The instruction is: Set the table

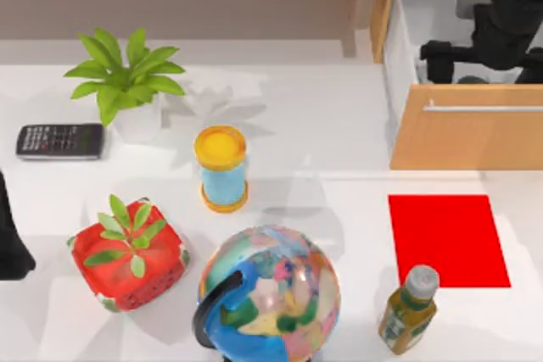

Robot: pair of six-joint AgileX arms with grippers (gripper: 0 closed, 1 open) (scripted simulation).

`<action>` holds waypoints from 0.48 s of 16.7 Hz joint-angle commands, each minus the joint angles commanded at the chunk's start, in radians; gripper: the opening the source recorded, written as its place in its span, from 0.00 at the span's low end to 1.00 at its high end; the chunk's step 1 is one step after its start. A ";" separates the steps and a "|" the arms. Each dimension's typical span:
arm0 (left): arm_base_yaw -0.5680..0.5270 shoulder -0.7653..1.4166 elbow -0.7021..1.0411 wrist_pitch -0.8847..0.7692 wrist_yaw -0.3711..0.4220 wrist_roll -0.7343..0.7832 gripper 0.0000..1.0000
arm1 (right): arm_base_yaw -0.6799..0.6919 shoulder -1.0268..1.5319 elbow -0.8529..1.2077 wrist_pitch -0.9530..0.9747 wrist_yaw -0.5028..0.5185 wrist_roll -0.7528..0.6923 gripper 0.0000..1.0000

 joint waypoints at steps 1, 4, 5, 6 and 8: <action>0.000 0.000 0.000 0.000 0.000 0.000 1.00 | 0.000 0.000 0.000 0.000 0.000 0.000 0.62; 0.000 0.000 0.000 0.000 0.000 0.000 1.00 | 0.000 0.000 0.000 0.000 0.000 0.000 0.40; 0.000 0.000 0.000 0.000 0.000 0.000 1.00 | 0.000 0.000 0.000 0.000 0.000 0.000 0.32; 0.000 0.000 0.000 0.000 0.000 0.000 1.00 | 0.000 0.000 0.000 0.000 0.000 0.000 0.25; 0.000 0.000 0.000 0.000 0.000 0.000 1.00 | 0.000 0.000 0.000 0.000 0.000 0.000 0.10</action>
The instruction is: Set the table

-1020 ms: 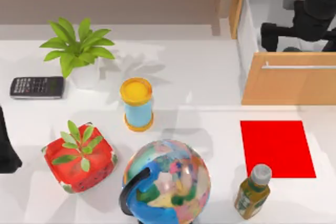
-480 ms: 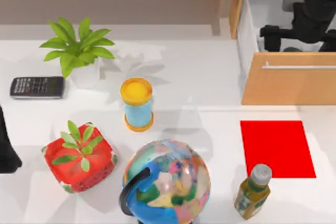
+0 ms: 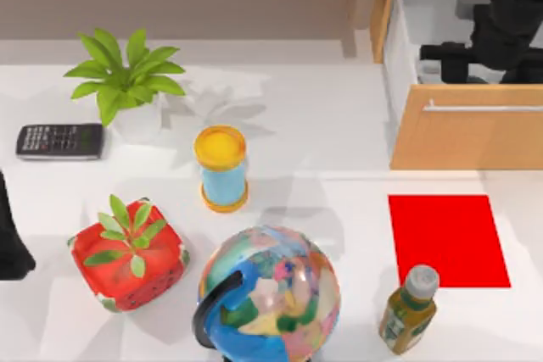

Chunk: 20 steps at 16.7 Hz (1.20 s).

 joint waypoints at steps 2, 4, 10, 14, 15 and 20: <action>0.000 0.000 0.000 0.000 0.000 0.000 1.00 | 0.000 0.000 0.000 0.000 0.000 0.000 0.00; 0.000 0.000 0.000 0.000 0.000 0.000 1.00 | 0.000 0.000 0.000 0.000 0.000 0.000 0.00; 0.000 0.000 0.000 0.000 0.000 0.000 1.00 | -0.001 -0.001 0.000 0.000 0.000 0.001 0.00; 0.000 0.000 0.000 0.000 0.000 0.000 1.00 | 0.002 -0.041 -0.004 -0.016 0.004 0.000 0.00; 0.000 0.000 0.000 0.000 0.000 0.000 1.00 | 0.004 -0.062 -0.015 -0.023 0.007 0.000 0.00; 0.000 0.000 0.000 0.000 0.000 0.000 1.00 | 0.023 -0.221 -0.079 -0.018 0.021 0.006 0.00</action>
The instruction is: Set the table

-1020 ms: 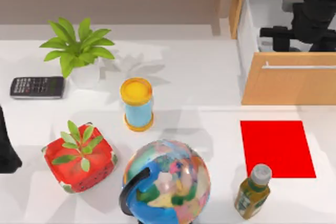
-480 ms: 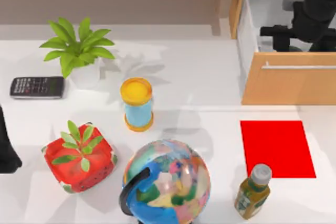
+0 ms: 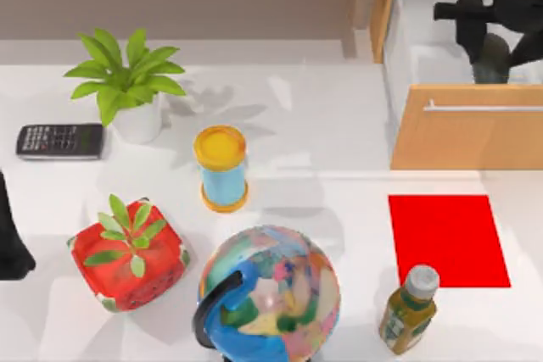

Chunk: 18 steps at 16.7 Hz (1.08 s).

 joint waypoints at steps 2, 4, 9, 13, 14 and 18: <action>0.000 0.000 0.000 0.000 0.000 0.000 1.00 | 0.020 -0.082 -0.026 0.021 0.002 0.006 0.00; 0.000 0.000 0.000 0.000 0.000 0.000 1.00 | 0.049 -0.166 -0.061 0.043 0.002 0.014 0.00; 0.000 0.000 0.000 0.000 0.000 0.000 1.00 | 0.149 -0.356 -0.204 0.088 -0.011 0.037 0.00; 0.000 0.000 0.000 0.000 0.000 0.000 1.00 | 0.234 -0.470 -0.359 0.118 -0.027 0.060 0.00; 0.000 0.000 0.000 0.000 0.000 0.000 1.00 | 0.254 -0.492 -0.401 0.126 -0.031 0.066 0.00; 0.000 0.000 0.000 0.000 0.000 0.000 1.00 | 0.310 -0.540 -0.570 0.163 -0.041 0.091 0.00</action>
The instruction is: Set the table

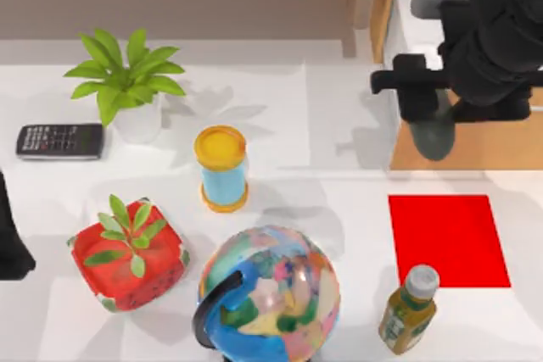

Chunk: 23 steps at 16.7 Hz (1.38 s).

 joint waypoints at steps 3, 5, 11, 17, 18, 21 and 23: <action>0.000 0.000 0.000 0.000 0.000 0.000 1.00 | 0.013 0.006 -0.118 0.039 0.000 0.019 0.00; 0.000 0.000 0.000 0.000 0.000 0.000 1.00 | 0.009 0.025 -0.186 0.070 0.004 0.031 0.00; 0.000 0.000 0.000 0.000 0.000 0.000 1.00 | -0.036 0.097 -0.310 0.157 0.021 0.058 0.00; 0.000 0.000 0.000 0.000 0.000 0.000 1.00 | -0.049 0.110 -0.321 0.173 0.026 0.062 0.00; 0.000 0.000 0.000 0.000 0.000 0.000 1.00 | -0.049 0.110 -0.321 0.173 0.026 0.062 0.00; 0.000 0.000 0.000 0.000 0.000 0.000 1.00 | -0.044 0.106 -0.320 0.171 0.024 0.063 0.00; 0.000 0.000 0.000 0.000 0.000 0.000 1.00 | -0.042 0.105 -0.320 0.169 0.024 0.063 0.00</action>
